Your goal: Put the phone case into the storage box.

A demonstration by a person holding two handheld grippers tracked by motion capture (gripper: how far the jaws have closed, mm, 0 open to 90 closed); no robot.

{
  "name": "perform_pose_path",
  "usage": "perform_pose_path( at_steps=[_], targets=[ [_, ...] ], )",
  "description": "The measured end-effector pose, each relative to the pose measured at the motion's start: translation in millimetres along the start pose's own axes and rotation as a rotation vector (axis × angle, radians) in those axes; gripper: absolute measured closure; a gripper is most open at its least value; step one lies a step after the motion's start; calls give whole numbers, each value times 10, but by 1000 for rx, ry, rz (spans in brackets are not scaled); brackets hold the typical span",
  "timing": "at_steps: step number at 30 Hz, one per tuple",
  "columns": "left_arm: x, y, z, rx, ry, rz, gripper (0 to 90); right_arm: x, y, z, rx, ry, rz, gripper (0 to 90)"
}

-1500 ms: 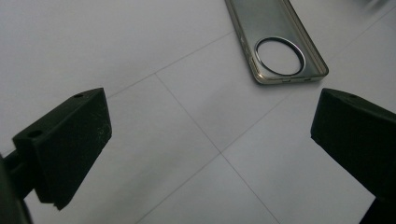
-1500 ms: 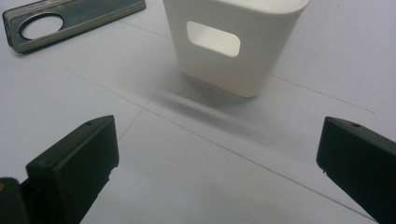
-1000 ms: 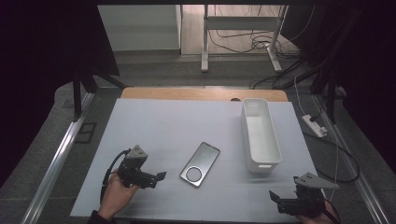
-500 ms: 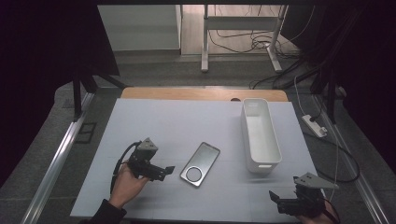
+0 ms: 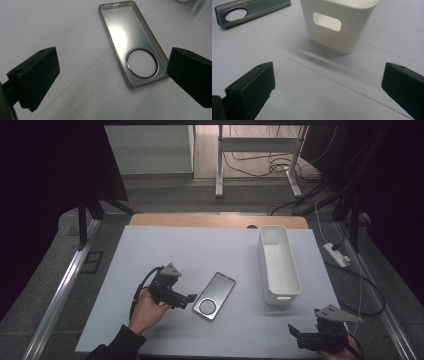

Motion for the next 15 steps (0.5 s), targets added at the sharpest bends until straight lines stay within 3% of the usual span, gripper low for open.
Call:
perform_pose_path(
  at_steps=[15],
  targets=[
    [237,205,130,30,-27,-25,0,1,-1,-8,-4,8,0,0]
  ],
)
Point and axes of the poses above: each handheld gripper's, and its own axes: x roughly forward along the jaws, y roughly out of its top, z roughly to its right, the point moved 9 cm from there along x, roughly forward along the jaws, and after that the axes turned 8 degrees about -x, right-handed, at the moved point
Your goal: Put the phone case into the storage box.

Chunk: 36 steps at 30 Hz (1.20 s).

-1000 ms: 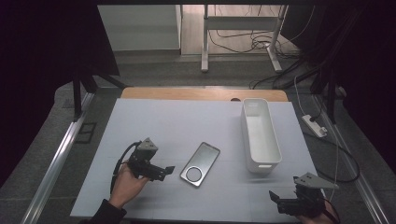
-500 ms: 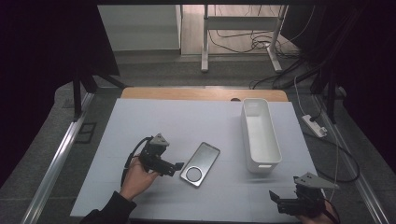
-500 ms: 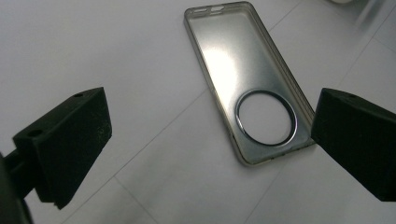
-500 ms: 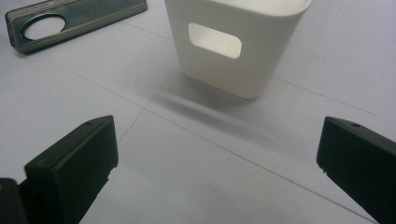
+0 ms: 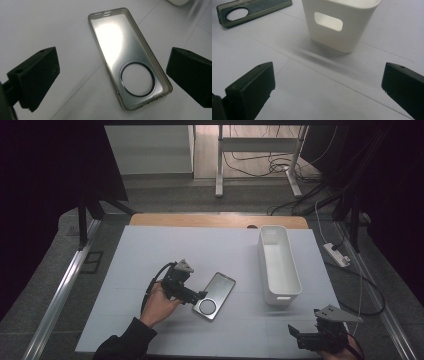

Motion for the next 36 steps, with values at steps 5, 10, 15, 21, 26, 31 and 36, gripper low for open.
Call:
perform_pose_path(
  at_steps=[5,10,15,21,26,31,36],
  targets=[
    [52,49,29,13,-5,-8,0,0,0,0,-1,0,0,0],
    [116,123,72,21,-1,-15,1,0,-3,-3,-3,5,-3,0],
    [154,148,87,29,37,-26,124,0,-4,-8,-5,9,-4,0],
    [170,146,121,26,6,-42,408,2,-3,-14,-9,12,-4,0],
    [180,131,143,23,-20,-64,786,6,-5,-20,-15,13,-8,0],
    [197,123,158,26,-27,-64,890,8,-6,-22,-15,16,-9,0],
    [230,87,145,38,-2,-67,890,7,-8,-24,-16,16,-12,0]
  ],
)
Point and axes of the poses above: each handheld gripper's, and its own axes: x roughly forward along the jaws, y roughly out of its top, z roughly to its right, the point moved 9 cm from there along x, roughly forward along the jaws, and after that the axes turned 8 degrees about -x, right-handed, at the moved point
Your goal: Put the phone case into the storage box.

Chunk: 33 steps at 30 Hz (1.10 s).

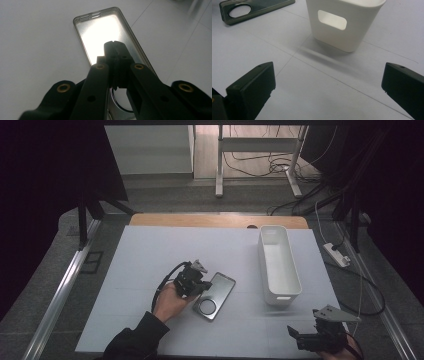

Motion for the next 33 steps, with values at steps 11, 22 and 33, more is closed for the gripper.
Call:
perform_pose_path(
  at_steps=[11,22,33],
  targets=[
    [147,-156,-13,-8,22,-26,890,4,-2,-7,-4,2,-4,0],
    [260,-264,-21,-20,49,-48,890,6,-3,-7,-3,4,-5,0],
    [249,-317,-39,-43,36,-53,891,5,-4,0,1,2,-5,0]
  ],
)
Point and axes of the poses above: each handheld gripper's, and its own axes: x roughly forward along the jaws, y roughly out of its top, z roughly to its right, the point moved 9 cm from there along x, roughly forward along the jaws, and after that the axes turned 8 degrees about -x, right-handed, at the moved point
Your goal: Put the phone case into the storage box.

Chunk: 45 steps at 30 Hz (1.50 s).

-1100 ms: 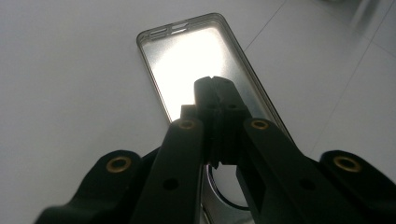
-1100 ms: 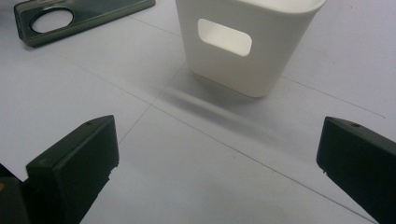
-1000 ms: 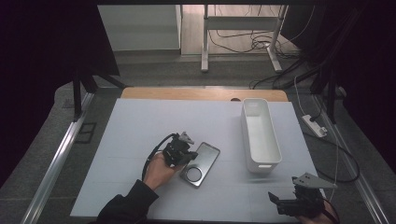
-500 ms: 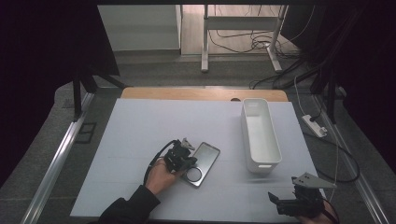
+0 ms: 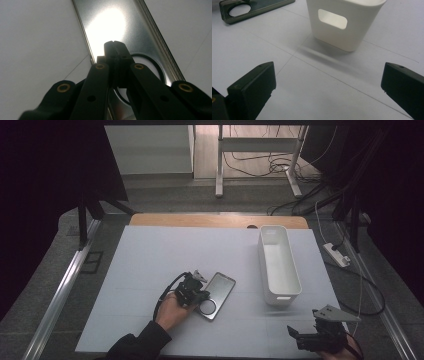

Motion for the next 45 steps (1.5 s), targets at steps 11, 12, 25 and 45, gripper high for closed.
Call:
perform_pose_path(
  at_steps=[11,12,25,45],
  targets=[
    [-59,-62,-93,-29,22,-6,891,1,2,-4,-2,1,0,1],
    [-62,-63,-103,-39,26,-5,891,1,2,-4,-2,1,1,2],
    [-133,-77,-367,-79,74,-5,891,1,1,-3,-3,1,-1,2],
    [-208,-44,-758,-141,143,-3,891,6,1,-2,-3,1,-3,2]
  ],
)
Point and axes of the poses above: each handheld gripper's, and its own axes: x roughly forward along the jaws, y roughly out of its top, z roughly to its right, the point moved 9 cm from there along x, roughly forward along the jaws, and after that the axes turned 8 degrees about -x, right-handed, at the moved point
